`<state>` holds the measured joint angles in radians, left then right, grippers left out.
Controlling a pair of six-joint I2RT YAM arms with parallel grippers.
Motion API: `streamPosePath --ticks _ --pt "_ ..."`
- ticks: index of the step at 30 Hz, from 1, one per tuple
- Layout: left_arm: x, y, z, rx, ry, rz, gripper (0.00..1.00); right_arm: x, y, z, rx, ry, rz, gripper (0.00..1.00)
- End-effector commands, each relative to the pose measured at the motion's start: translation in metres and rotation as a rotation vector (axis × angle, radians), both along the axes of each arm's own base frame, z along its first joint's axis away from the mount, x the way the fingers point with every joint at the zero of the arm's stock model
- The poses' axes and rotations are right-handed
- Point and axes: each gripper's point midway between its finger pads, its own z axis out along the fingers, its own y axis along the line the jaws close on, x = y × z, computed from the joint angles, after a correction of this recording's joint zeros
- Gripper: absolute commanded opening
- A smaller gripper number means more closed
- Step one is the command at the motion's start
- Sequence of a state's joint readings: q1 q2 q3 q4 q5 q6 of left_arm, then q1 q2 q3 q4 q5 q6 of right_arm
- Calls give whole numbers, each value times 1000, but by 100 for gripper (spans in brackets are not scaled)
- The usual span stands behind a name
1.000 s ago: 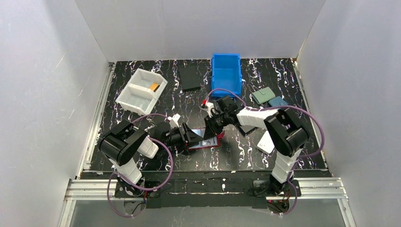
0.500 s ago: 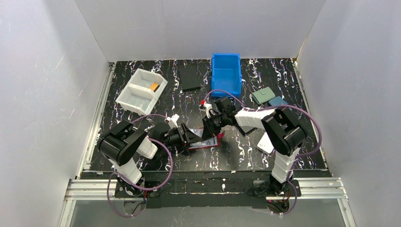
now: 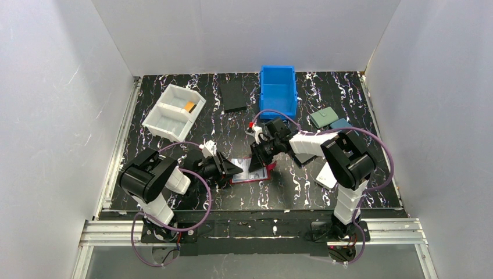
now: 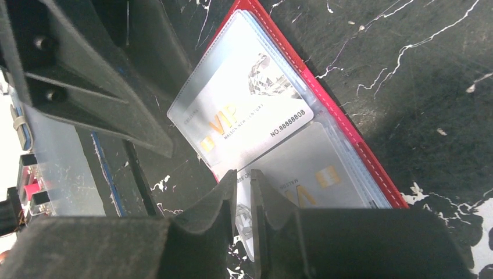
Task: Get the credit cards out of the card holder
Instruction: Remove the credit card from the card holder.
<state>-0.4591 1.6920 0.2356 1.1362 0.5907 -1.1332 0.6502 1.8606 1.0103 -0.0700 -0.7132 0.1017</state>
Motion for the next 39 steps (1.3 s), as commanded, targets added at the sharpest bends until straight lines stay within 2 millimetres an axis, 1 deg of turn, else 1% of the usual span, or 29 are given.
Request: streamPosePath --ticks 1,6,10,12,17,21,24,26,28,33,38,39 --pt "-1 2 -8 31 20 -18 37 10 -4 -5 -31 -12 -14 24" --pt "4 -2 -11 32 28 -33 26 14 -7 -3 -23 -17 -19 24" --pt "7 -3 -11 34 16 -32 15 16 -9 -2 -19 -10 -18 25" --pt "6 -2 -9 36 5 -30 0 18 -11 1 -11 -10 -14 26" --pt "4 1 1 25 -33 -29 0 21 -17 2 2 3 -17 27" --pt "3 0 19 -15 -80 -33 0 19 -16 2 19 29 0 28" --pt "3 -3 34 -59 -112 -37 0 15 -16 11 75 63 30 29" --pt "4 -5 45 -86 -135 -42 0 16 -18 22 122 66 44 29" --pt "4 -6 53 -106 -158 -45 0 15 -19 37 179 61 59 30" --pt "3 -8 70 -155 -199 -48 0 7 -21 75 330 10 136 34" --pt "0 -18 93 -192 -276 -70 0 2 -22 99 404 -7 158 35" --pt "-1 -20 97 -197 -289 -75 0 2 -22 102 410 -9 156 35"
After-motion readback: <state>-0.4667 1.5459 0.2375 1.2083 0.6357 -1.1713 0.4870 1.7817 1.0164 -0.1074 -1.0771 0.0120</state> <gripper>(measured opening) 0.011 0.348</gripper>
